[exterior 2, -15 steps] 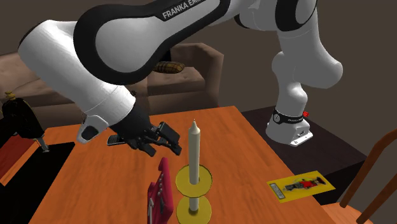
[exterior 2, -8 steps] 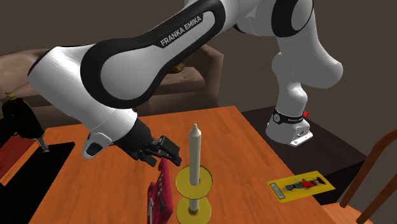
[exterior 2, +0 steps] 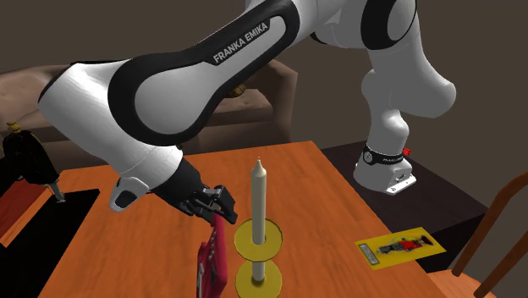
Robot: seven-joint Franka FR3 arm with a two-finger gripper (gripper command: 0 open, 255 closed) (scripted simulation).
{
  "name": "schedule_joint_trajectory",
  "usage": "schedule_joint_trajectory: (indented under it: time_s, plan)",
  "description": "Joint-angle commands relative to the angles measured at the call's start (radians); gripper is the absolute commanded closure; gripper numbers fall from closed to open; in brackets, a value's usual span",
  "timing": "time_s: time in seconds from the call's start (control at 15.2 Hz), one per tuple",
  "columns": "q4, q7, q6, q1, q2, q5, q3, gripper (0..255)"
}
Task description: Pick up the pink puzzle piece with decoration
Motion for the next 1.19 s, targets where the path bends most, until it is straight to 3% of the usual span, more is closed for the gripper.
schedule_joint_trajectory:
  time_s: [0.0,1.12]
  plan:
    - [-0.001,0.000,0.000,0.001,0.002,0.001,0.001,255]
    - [0.117,0.021,-0.167,-0.002,-0.049,0.002,0.003,255]
